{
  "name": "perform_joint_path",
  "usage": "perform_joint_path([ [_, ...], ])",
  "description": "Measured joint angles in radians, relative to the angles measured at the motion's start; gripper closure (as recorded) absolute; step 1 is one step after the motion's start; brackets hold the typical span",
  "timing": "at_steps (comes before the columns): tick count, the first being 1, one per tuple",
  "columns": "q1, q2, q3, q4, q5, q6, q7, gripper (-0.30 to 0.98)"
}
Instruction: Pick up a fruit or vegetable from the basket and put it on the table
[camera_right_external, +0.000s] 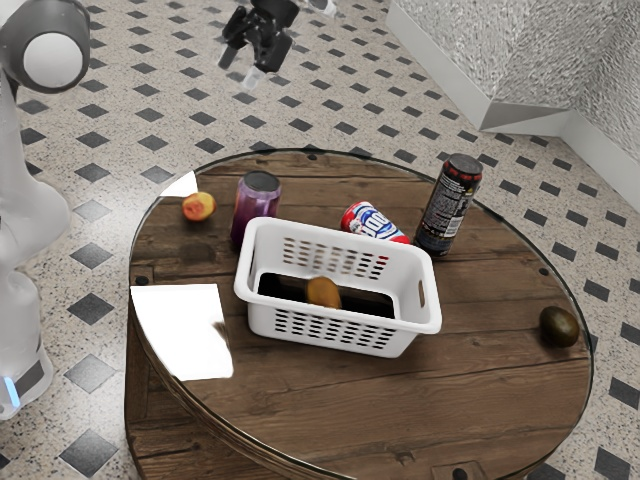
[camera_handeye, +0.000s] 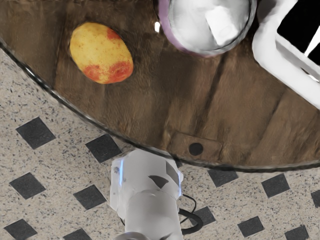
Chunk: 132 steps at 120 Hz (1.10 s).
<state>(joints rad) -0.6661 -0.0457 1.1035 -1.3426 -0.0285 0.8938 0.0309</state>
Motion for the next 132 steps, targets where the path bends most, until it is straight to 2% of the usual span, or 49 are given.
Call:
perform_joint_path([
  [6, 0.141, 0.001, 0.022, -0.027, -0.003, 0.134, 0.007, 0.01],
  [12, 0.23, 0.001, 0.031, -0.038, -0.005, 0.238, 0.013, 0.01],
  [18, 0.254, 0.001, 0.035, -0.043, -0.008, 0.32, 0.019, 0.01],
  [26, 0.224, 0.006, 0.025, -0.002, 0.002, 0.394, 0.023, 0.01],
  [32, 0.225, 0.001, -0.077, 0.174, 0.043, 0.405, 0.028, 0.01],
  [39, 0.269, 0.092, -0.228, 0.226, 0.047, 0.426, 0.033, 0.02],
  [43, 0.232, 0.151, -0.281, 0.237, 0.042, 0.443, 0.035, 0.02],
  [48, 0.132, 0.223, -0.348, 0.238, 0.027, 0.461, 0.039, 0.02],
  [50, 0.216, 0.239, -0.498, 0.236, 0.016, 0.468, 0.04, 0.02],
  [54, 0.566, 0.256, -1.045, 0.225, 0.06, 0.483, 0.041, 0.02],
  [57, 0.756, 0.263, -1.325, 0.219, 0.101, 0.49, 0.039, 0.02],
  [61, 0.932, 0.265, -1.541, 0.214, 0.145, 0.488, 0.037, 0.02],
  [66, 1.056, 0.259, -1.672, 0.165, 0.185, 0.491, 0.034, 0.02],
  [76, 1.141, 0.13, -1.686, -0.153, 0.181, 0.607, 0.029, 0.02],
  [90, 1.15, -0.007, -1.663, -0.446, 0.117, 0.855, 0.023, 0.02],
  [94, 1.062, -0.042, -1.584, -0.51, 0.1, 0.935, 0.019, 0.02],
  [96, 0.976, -0.057, -1.51, -0.545, 0.092, 0.975, 0.018, 0.02],
  [102, 0.637, -0.095, -1.211, -0.619, 0.075, 1.084, 0.014, 0.02],
  [107, 0.486, -0.109, -1.072, -0.66, 0.063, 1.159, 0.01, 0.02],
  [113, 0.41, -0.114, -0.999, -0.706, 0.046, 1.238, 0.006, 0.02],
  [121, 0.377, -0.111, -0.964, -0.744, 0.031, 1.311, 0.002, 0.02],
  [132, 0.363, -0.109, -0.95, -0.758, 0.021, 1.299, -0.003, 0.02],
])
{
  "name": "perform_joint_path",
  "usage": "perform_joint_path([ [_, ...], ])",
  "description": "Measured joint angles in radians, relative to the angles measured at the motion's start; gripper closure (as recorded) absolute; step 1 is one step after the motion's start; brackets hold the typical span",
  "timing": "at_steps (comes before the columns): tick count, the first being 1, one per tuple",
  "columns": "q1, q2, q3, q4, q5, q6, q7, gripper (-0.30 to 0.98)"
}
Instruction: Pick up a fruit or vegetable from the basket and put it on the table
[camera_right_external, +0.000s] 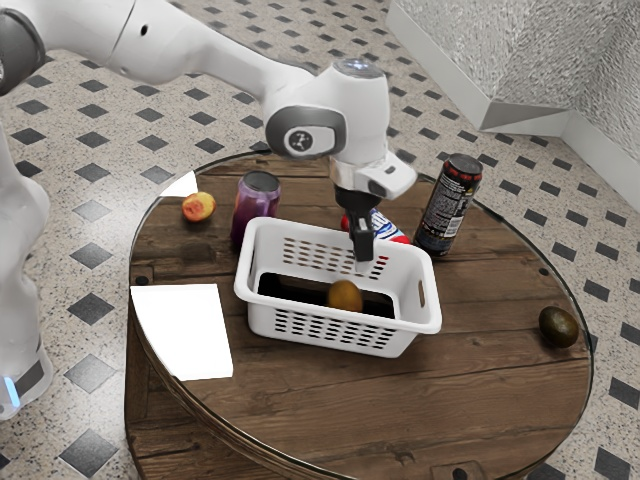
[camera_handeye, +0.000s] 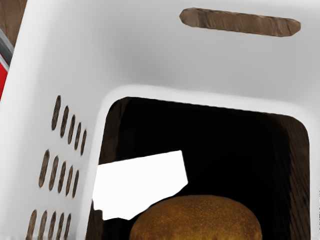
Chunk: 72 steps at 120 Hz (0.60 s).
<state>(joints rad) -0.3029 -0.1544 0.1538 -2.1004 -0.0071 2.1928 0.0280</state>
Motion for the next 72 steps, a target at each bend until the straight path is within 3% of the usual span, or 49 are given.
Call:
perform_joint_path([
  [28, -0.08, -0.005, 0.006, 0.056, -0.003, -0.058, -0.007, 0.02],
  [58, -0.112, 0.003, 0.004, 0.108, 0.015, -0.313, -0.002, 0.02],
  [72, -0.135, 0.02, 0.008, 0.098, 0.016, -0.366, 0.0, 0.02],
])
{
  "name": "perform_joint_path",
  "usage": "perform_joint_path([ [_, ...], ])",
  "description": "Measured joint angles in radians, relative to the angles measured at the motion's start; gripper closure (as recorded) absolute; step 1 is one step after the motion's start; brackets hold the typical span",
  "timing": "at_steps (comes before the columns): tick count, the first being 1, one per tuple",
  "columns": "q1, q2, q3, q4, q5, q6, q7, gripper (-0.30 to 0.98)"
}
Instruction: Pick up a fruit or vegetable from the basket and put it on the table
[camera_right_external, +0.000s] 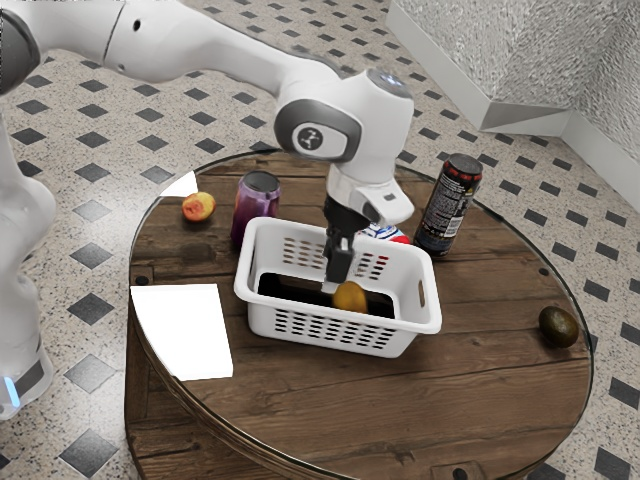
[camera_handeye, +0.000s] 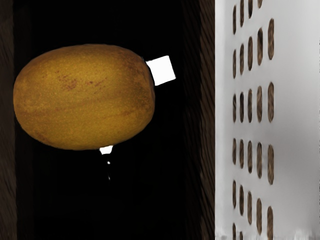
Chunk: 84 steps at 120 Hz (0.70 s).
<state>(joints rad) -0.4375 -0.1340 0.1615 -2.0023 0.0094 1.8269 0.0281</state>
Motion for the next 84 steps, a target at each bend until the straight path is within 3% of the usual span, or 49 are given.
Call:
perform_joint_path([
  [32, -0.006, 0.012, 0.041, -0.047, -0.005, 0.138, 0.004, 0.02],
  [84, -0.023, 0.058, 0.081, -0.064, -0.007, 0.228, 0.01, 0.02],
])
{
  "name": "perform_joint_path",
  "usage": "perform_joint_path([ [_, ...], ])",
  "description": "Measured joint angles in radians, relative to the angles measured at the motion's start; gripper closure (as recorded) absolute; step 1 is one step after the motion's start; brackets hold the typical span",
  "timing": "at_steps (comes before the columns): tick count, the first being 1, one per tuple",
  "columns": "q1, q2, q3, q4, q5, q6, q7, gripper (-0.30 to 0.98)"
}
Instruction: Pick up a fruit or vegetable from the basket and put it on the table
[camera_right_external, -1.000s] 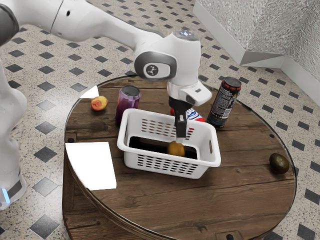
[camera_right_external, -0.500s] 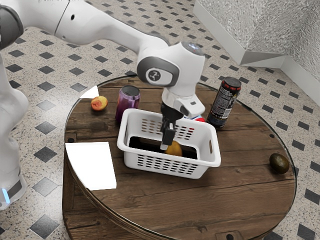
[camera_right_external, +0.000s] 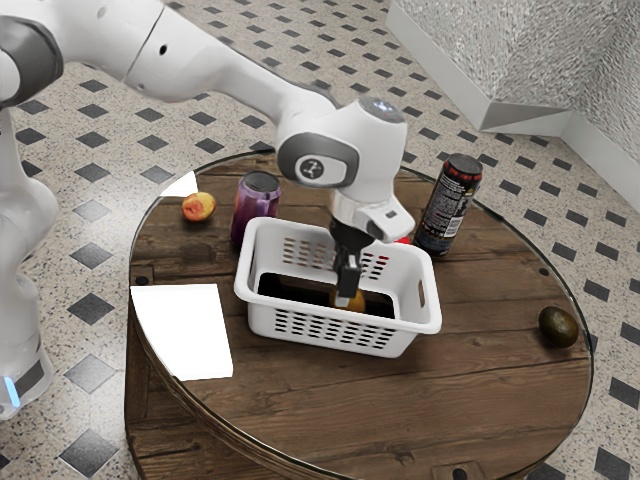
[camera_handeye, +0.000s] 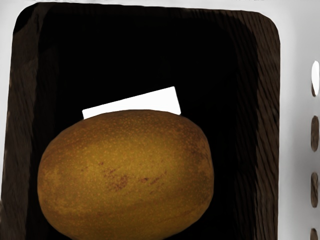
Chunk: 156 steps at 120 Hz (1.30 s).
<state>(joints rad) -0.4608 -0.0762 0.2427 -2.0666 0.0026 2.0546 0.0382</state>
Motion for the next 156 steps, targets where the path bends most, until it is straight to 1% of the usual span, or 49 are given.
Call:
perform_joint_path([
  [64, -0.001, 0.052, 0.008, -0.001, -0.008, 0.057, 0.005, 0.02],
  [72, 0.003, 0.061, 0.01, -0.001, -0.014, 0.062, 0.005, -0.02],
  [84, 0.01, 0.071, 0.016, -0.002, -0.019, 0.069, 0.005, 0.01],
  [93, 0.008, 0.075, 0.028, -0.002, -0.019, 0.089, 0.005, 0.11],
  [105, 0.016, 0.08, 0.027, -0.009, -0.011, 0.138, 0.003, 0.2],
  [123, -0.013, 0.093, 0.05, -0.026, -0.007, 0.17, -0.007, 0.22],
  [126, -0.019, 0.092, 0.055, -0.028, -0.009, 0.164, -0.009, 0.25],
  [136, -0.036, 0.086, 0.076, -0.023, -0.01, 0.109, -0.015, 0.33],
  [141, -0.037, 0.081, 0.081, -0.01, -0.011, 0.059, -0.018, 0.34],
  [146, -0.033, 0.078, 0.081, 0.013, -0.011, 0.001, -0.02, 0.38],
  [152, -0.032, 0.07, 0.085, 0.073, -0.008, -0.079, -0.022, 0.52],
  [156, -0.032, 0.056, 0.087, 0.108, -0.004, -0.132, -0.024, 0.59],
])
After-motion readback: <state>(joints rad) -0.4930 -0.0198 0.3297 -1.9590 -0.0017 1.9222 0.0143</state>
